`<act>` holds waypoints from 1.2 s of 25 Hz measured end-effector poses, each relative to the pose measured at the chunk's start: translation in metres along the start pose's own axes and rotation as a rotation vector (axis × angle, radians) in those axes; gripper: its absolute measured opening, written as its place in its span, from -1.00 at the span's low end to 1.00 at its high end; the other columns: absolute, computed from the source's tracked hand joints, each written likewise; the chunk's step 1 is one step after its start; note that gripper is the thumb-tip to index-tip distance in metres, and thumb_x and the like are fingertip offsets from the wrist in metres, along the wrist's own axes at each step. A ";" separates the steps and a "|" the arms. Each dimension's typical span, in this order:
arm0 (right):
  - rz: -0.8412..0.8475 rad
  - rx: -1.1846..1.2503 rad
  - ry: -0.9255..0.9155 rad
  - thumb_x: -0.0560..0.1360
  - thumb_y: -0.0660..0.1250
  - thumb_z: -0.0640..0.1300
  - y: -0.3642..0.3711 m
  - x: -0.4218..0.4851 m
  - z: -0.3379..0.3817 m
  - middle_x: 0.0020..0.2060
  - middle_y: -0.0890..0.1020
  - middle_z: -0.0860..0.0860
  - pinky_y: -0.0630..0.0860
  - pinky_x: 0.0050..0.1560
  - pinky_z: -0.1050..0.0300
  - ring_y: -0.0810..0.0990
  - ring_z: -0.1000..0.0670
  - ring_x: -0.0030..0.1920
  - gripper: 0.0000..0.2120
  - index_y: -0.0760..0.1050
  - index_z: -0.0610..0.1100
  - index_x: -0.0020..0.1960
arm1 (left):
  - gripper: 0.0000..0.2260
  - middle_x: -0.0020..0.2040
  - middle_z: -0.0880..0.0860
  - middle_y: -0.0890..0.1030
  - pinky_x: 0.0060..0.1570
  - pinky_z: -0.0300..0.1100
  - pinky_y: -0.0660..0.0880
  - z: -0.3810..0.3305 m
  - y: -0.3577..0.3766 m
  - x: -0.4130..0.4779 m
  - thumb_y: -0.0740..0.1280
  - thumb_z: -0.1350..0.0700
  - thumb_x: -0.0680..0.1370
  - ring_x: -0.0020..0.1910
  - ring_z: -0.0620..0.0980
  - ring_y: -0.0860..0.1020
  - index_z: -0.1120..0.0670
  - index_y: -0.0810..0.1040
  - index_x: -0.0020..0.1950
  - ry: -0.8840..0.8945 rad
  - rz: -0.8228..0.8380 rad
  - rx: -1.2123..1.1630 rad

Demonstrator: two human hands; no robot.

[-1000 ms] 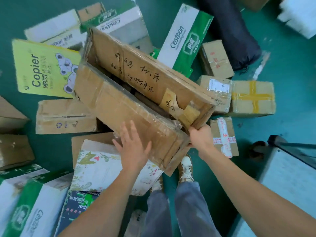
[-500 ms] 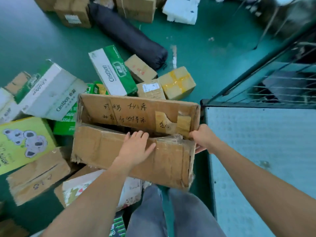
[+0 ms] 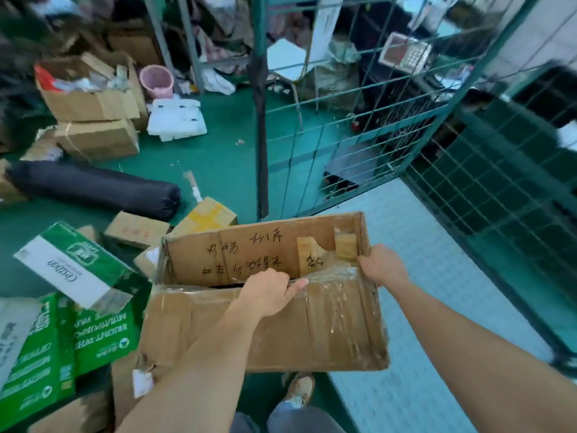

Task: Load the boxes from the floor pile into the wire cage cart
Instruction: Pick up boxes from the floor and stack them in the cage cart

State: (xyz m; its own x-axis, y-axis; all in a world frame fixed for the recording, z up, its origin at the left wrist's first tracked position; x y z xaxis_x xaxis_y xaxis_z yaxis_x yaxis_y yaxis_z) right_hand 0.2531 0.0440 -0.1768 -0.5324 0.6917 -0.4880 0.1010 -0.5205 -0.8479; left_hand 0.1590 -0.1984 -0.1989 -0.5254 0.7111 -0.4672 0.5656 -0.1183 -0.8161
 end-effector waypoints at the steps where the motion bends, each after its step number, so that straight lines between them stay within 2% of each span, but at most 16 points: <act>1: -0.054 0.037 0.016 0.54 0.23 -0.09 -0.026 0.002 -0.019 0.10 0.63 -0.23 0.53 0.03 -0.02 0.60 -0.25 0.09 -0.78 0.52 -0.21 0.07 | -0.35 -0.24 0.02 0.56 -0.11 0.01 0.58 -0.028 -0.012 0.010 -0.12 -0.40 0.61 -0.20 0.02 0.57 0.05 0.52 -0.13 0.031 -0.023 0.021; 3: -0.239 0.059 -0.008 0.56 0.21 -0.15 -0.074 -0.003 -0.046 0.20 0.55 -0.20 0.45 0.01 -0.05 0.55 -0.27 0.19 -0.75 0.45 -0.20 0.21 | -0.33 -0.25 0.02 0.58 -0.11 0.00 0.60 -0.080 -0.035 0.029 -0.13 -0.40 0.61 -0.23 0.01 0.59 0.05 0.54 -0.17 0.106 -0.070 0.065; 5: -0.522 -0.010 -0.228 0.59 0.22 -0.17 -0.112 -0.021 -0.058 0.31 0.51 -0.16 0.47 0.10 -0.11 0.52 -0.26 0.26 -0.68 0.44 -0.19 0.32 | -0.32 -0.23 0.03 0.60 -0.09 -0.01 0.58 -0.128 -0.053 0.044 -0.14 -0.39 0.62 -0.21 0.03 0.59 0.06 0.56 -0.18 0.184 -0.104 0.116; 6: -0.579 -0.060 -0.340 0.61 0.22 -0.15 -0.124 -0.030 -0.067 0.33 0.52 -0.15 0.45 0.22 -0.13 0.52 -0.24 0.28 -0.69 0.48 -0.18 0.32 | -0.32 -0.22 0.04 0.61 -0.11 -0.02 0.55 -0.155 -0.062 0.052 -0.14 -0.39 0.62 -0.20 0.06 0.59 0.06 0.56 -0.18 0.228 -0.116 0.159; 8: -0.465 -0.194 -0.391 0.66 0.11 -0.05 -0.127 -0.035 -0.085 0.26 0.57 -0.11 0.33 0.39 -0.10 0.53 -0.19 0.27 -0.70 0.53 -0.12 0.23 | -0.35 -0.21 0.05 0.59 -0.17 -0.03 0.50 -0.197 -0.076 0.063 -0.13 -0.38 0.62 -0.19 0.11 0.57 0.04 0.51 -0.24 0.317 -0.141 0.235; 9: -0.403 -0.236 -0.330 0.67 0.04 0.01 -0.127 -0.037 -0.104 0.19 0.61 -0.10 0.29 0.41 -0.09 0.55 -0.17 0.22 -0.66 0.55 -0.09 0.15 | -0.37 -0.22 0.05 0.56 -0.18 -0.03 0.49 -0.219 -0.081 0.067 -0.13 -0.37 0.63 -0.17 0.13 0.58 0.03 0.48 -0.27 0.368 -0.147 0.275; 11: -0.356 -0.218 -0.199 0.69 -0.03 0.09 -0.135 -0.041 -0.139 0.03 0.67 -0.11 0.36 0.30 -0.06 0.61 -0.17 0.08 -0.57 0.54 -0.08 -0.04 | -0.39 -0.23 0.06 0.52 -0.17 -0.02 0.47 -0.254 -0.087 0.077 -0.10 -0.34 0.64 -0.12 0.17 0.60 0.04 0.46 -0.28 0.442 -0.152 0.337; 13: -0.403 -0.116 -0.132 0.69 0.00 0.12 -0.146 -0.046 -0.164 -0.08 0.68 -0.16 0.44 0.01 -0.03 0.62 -0.22 -0.01 -0.55 0.46 -0.06 -0.22 | -0.37 -0.27 0.05 0.52 -0.19 -0.04 0.48 -0.281 -0.088 0.090 -0.09 -0.32 0.65 -0.16 0.15 0.59 0.08 0.50 -0.26 0.502 -0.139 0.379; 15: -0.438 0.000 -0.094 0.67 0.05 0.15 -0.151 -0.044 -0.185 -0.20 0.64 -0.17 0.40 -0.16 -0.02 0.60 -0.22 -0.12 -0.53 0.33 -0.04 -0.34 | -0.34 -0.30 0.03 0.54 -0.23 -0.08 0.46 -0.306 -0.087 0.105 -0.08 -0.35 0.64 -0.24 0.08 0.56 0.09 0.54 -0.24 0.560 -0.107 0.396; 19: -0.554 0.201 -0.008 0.63 0.10 0.16 -0.163 -0.021 -0.220 -0.46 0.50 -0.04 0.45 -0.27 -0.05 0.48 -0.09 -0.38 -0.50 0.37 -0.09 -0.39 | -0.26 -0.23 -0.01 0.61 -0.17 -0.06 0.55 -0.308 -0.089 0.161 -0.12 -0.53 0.51 -0.23 0.01 0.59 0.02 0.60 -0.18 0.591 0.046 0.411; 22: -0.618 0.171 0.034 0.64 0.15 0.11 -0.170 0.011 -0.234 -0.54 0.44 0.04 0.39 -0.30 0.05 0.41 0.01 -0.48 -0.48 0.37 -0.08 -0.44 | -0.29 -0.07 -0.01 0.64 -0.01 0.00 0.59 -0.272 -0.100 0.227 -0.02 -0.59 0.44 -0.11 0.00 0.60 -0.03 0.58 -0.03 0.544 0.168 0.428; 24: -0.615 0.083 0.043 0.64 0.13 0.13 -0.174 0.031 -0.236 -0.53 0.46 0.07 0.41 -0.17 0.09 0.44 0.04 -0.47 -0.49 0.39 -0.05 -0.43 | -0.32 -0.01 -0.04 0.63 0.02 0.00 0.59 -0.257 -0.102 0.261 0.09 -0.61 0.37 -0.07 -0.03 0.60 -0.07 0.55 0.03 0.558 0.219 0.432; 26: -0.569 -0.021 0.075 0.65 0.07 0.17 -0.179 0.057 -0.235 -0.47 0.49 0.10 0.44 0.11 0.03 0.48 0.08 -0.40 -0.51 0.43 -0.01 -0.37 | -0.34 0.02 -0.06 0.63 0.05 0.00 0.59 -0.257 -0.098 0.293 0.18 -0.60 0.33 -0.04 -0.04 0.59 -0.08 0.53 0.06 0.595 0.263 0.477; 28: -0.447 -0.099 0.141 0.62 0.03 0.26 -0.184 0.081 -0.238 -0.39 0.50 0.14 0.39 0.27 -0.05 0.49 0.08 -0.31 -0.54 0.38 0.04 -0.32 | -0.39 0.05 -0.03 0.62 0.17 0.07 0.53 -0.265 -0.095 0.322 0.23 -0.54 0.38 0.03 0.01 0.58 -0.05 0.51 0.08 0.607 0.276 0.533; 30: -0.307 -0.206 0.249 0.53 0.04 0.44 -0.181 0.100 -0.247 -0.19 0.56 0.13 0.30 0.40 -0.18 0.54 0.05 -0.10 -0.51 0.40 0.04 -0.18 | -0.46 0.04 -0.03 0.59 0.27 0.20 0.42 -0.279 -0.094 0.349 0.27 -0.49 0.43 0.08 0.05 0.57 -0.04 0.47 0.06 0.603 0.250 0.546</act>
State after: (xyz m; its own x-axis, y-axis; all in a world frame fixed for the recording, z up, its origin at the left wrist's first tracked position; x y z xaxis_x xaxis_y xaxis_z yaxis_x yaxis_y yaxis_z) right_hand 0.3891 0.3312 -0.1229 -0.3474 0.9113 -0.2211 0.1484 -0.1794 -0.9725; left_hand 0.0992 0.2543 -0.1907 0.0907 0.8487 -0.5210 0.1531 -0.5288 -0.8348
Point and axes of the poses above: each hand's wrist, its own x-axis towards the middle knuckle, its own y-axis out of the palm, z = x × y, the point moved 5 cm from there along x, towards the middle knuckle
